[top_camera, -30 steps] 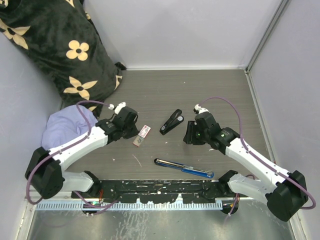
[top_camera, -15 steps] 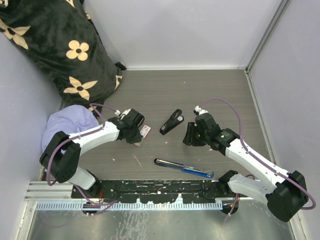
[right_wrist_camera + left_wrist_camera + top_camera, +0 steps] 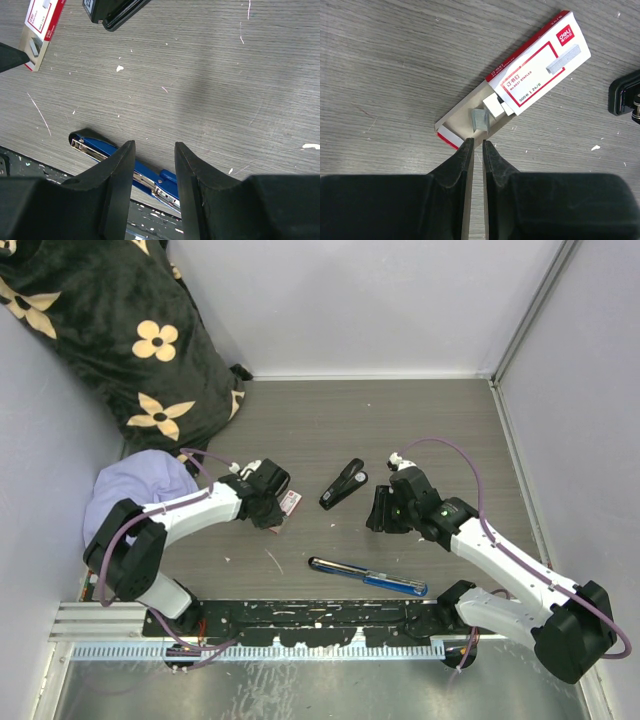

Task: Load the staples into the stapler
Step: Pick up the staple from the staple box.

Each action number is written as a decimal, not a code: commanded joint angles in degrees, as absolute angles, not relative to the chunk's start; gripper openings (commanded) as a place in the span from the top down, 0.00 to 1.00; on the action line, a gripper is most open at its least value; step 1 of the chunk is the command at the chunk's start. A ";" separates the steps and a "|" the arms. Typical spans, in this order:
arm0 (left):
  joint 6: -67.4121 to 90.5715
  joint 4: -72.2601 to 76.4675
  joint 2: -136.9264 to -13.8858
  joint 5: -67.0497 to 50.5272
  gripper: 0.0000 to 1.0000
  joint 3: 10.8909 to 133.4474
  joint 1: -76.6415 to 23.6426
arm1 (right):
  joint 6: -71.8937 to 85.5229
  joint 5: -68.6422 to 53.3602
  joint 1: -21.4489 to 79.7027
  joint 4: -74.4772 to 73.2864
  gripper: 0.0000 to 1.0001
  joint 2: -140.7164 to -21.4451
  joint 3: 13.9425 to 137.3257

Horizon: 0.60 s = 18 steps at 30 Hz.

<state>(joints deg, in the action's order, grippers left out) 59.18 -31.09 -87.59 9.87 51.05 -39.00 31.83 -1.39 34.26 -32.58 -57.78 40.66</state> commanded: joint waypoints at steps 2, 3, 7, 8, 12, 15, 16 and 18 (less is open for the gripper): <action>59.62 -29.49 -88.14 11.41 0.87 50.77 -38.79 | 31.77 -1.32 34.08 -30.70 0.56 -57.79 41.31; 59.44 -29.19 -88.22 11.23 0.87 50.79 -38.85 | 31.85 -1.32 34.10 -30.71 0.56 -57.83 41.31; 59.13 -29.24 -88.65 11.20 0.87 50.80 -38.76 | 31.86 -1.37 34.10 -30.74 0.56 -58.00 41.40; 59.14 -29.26 -88.63 11.17 0.87 50.70 -38.67 | 31.88 -1.40 34.10 -30.79 0.56 -58.07 41.50; 59.07 -28.68 -88.15 11.56 0.87 50.24 -38.56 | 32.04 -1.32 34.10 -30.79 0.56 -57.98 41.51; 58.78 -28.58 -88.15 11.86 0.87 50.07 -38.36 | 32.07 -1.32 34.10 -30.92 0.57 -58.00 41.57; 58.73 -28.38 -88.20 11.80 0.87 49.98 -38.28 | 32.10 -1.32 34.10 -30.93 0.57 -57.94 41.49; 58.40 -27.95 -88.31 11.65 0.87 49.92 -38.22 | 32.14 -1.19 34.09 -31.13 0.56 -57.83 41.59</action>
<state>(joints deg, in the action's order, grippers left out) 59.11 -30.24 -88.53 10.26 50.24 -38.72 31.83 -1.39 34.26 -32.58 -57.89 40.66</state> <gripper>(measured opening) 0.134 0.435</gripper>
